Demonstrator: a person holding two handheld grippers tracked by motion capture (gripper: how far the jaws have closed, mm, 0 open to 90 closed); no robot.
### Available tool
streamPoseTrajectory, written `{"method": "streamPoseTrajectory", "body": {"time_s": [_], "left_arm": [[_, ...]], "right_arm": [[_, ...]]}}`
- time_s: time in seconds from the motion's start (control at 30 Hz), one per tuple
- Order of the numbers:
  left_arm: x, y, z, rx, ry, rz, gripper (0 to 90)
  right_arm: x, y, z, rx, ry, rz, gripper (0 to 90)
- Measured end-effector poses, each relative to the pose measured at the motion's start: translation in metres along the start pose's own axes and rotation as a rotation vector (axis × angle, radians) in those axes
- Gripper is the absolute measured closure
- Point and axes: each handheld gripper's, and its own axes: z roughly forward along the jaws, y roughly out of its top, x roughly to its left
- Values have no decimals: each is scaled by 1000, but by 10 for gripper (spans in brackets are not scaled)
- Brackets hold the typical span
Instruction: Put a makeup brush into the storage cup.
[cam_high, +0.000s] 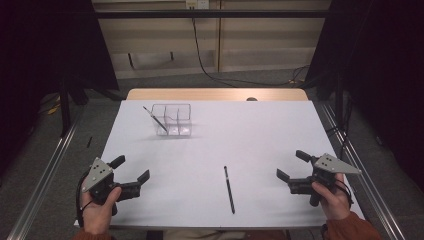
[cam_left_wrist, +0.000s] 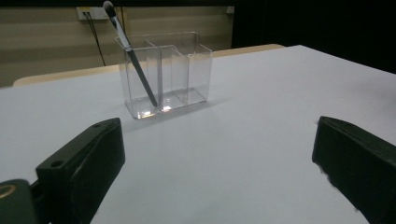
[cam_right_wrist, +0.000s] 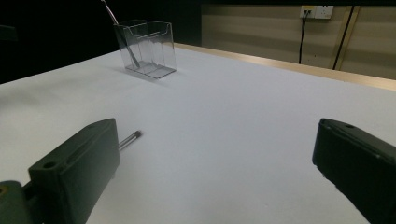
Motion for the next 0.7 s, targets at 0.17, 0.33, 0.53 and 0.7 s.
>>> {"method": "streamPoseTrajectory", "body": {"time_s": [0.17,0.33,0.53,0.7], "left_arm": [[-3,-2,-1,0,-6,14,26],[-2,-3,0,-2,-2,9,25],[0,-3,1,1,-14,10,25],[-1,-3,1,-1,-16,7,25]], "right_arm": [[0,1,-1,-8,-1,1,3],[-1,0,0,-6,0,-1,3],[0,1,3,4,8,-4,2],[4,2,7,23,26,-16,1]]}}
